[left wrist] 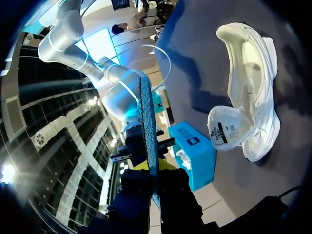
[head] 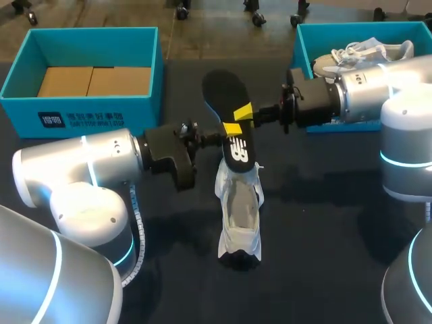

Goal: Take the shoe out of the shoebox, open the shoe tongue, remove and reinsert the insole, then place the shoe into the shoebox

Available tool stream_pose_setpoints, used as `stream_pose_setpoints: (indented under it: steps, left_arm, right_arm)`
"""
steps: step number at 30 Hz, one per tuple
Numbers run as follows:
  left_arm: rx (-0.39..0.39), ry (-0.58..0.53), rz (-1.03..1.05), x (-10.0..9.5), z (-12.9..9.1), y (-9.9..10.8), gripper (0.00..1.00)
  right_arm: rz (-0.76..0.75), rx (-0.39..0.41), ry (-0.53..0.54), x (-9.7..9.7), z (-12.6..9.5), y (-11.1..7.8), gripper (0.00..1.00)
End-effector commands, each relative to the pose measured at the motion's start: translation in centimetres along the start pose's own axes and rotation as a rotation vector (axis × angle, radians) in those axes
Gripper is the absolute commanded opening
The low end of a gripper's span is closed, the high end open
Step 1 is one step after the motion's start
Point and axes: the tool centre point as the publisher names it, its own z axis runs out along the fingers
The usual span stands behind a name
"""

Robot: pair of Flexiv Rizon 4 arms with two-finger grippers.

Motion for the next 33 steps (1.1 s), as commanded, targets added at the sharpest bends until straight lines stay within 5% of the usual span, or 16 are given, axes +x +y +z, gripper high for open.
stream_pose_setpoints:
  steps: [1, 2, 3, 9, 14, 27, 33]
  left_arm:
    - [0.002, 0.038, 0.005, -0.1, 0.2, -0.2, 0.36]
    - [0.004, 0.053, 0.026, -0.2, 0.0, -0.3, 0.97]
    - [-0.002, 0.057, 0.023, -0.4, -0.3, -0.3, 1.0]
    - [-0.035, 0.082, -0.022, -1.6, -2.9, 0.2, 1.0]
    - [0.023, 0.138, -0.067, -2.0, -4.9, 1.8, 1.0]
    - [0.023, 0.138, -0.067, -2.0, -4.9, 1.8, 1.0]
    - [0.117, 0.395, -0.174, -2.0, -5.2, 4.1, 1.0]
  right_arm:
    - [0.004, 0.003, -0.007, 0.0, 0.2, 0.0, 0.0]
    - [0.005, 0.001, -0.008, 0.0, 0.2, 0.0, 0.0]
    - [0.005, -0.002, -0.008, 0.0, 0.1, -0.1, 0.0]
    - [0.011, -0.023, -0.012, -0.3, -0.4, -0.6, 0.0]
    - [0.017, -0.045, -0.011, -0.6, -0.4, -1.0, 0.0]
    - [0.021, -0.053, -0.017, -0.7, -0.3, -1.0, 0.0]
    - [0.02, -0.072, -0.024, -0.7, 0.8, -1.6, 0.0]
